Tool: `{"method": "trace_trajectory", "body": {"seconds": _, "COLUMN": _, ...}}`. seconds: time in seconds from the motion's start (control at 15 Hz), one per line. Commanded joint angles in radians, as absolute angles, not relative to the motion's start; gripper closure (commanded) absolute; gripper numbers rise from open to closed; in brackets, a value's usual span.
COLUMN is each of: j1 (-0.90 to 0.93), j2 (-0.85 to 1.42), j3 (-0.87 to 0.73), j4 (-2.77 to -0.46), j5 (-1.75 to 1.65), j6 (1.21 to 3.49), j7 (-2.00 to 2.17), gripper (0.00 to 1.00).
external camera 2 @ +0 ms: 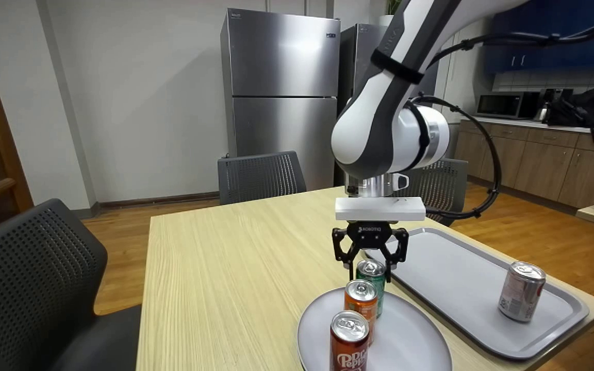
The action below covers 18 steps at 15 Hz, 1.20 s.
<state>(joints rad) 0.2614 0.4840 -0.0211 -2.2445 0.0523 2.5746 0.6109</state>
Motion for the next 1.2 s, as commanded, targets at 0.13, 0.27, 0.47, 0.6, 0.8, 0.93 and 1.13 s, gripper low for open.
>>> {"method": "trace_trajectory", "body": {"seconds": 0.13, "j1": 0.27, "j2": 0.486, "j3": -0.025, "j4": -2.232, "j5": 0.047, "j6": 2.573, "j7": 0.625, "gripper": 0.62}}
{"method": "trace_trajectory", "body": {"seconds": 0.27, "j1": 0.268, "j2": 0.48, "j3": -0.024, "j4": -2.236, "j5": 0.047, "j6": 2.57, "j7": 0.619, "gripper": 0.62}}
{"method": "trace_trajectory", "body": {"seconds": 0.47, "j1": 0.26, "j2": 0.461, "j3": -0.027, "j4": -2.237, "j5": 0.048, "j6": 2.558, "j7": 0.611, "gripper": 0.62}}
{"method": "trace_trajectory", "body": {"seconds": 0.6, "j1": 0.248, "j2": 0.457, "j3": -0.03, "j4": -2.229, "j5": 0.055, "j6": 2.552, "j7": 0.604, "gripper": 0.62}}
{"method": "trace_trajectory", "body": {"seconds": 0.8, "j1": 0.226, "j2": 0.461, "j3": -0.041, "j4": -2.205, "j5": 0.064, "j6": 2.542, "j7": 0.598, "gripper": 0.62}}
{"method": "trace_trajectory", "body": {"seconds": 0.93, "j1": 0.211, "j2": 0.461, "j3": -0.048, "j4": -2.19, "j5": 0.067, "j6": 2.537, "j7": 0.597, "gripper": 0.62}}
{"method": "trace_trajectory", "body": {"seconds": 1.13, "j1": 0.191, "j2": 0.462, "j3": -0.058, "j4": -2.168, "j5": 0.068, "j6": 2.532, "j7": 0.598, "gripper": 0.62}}
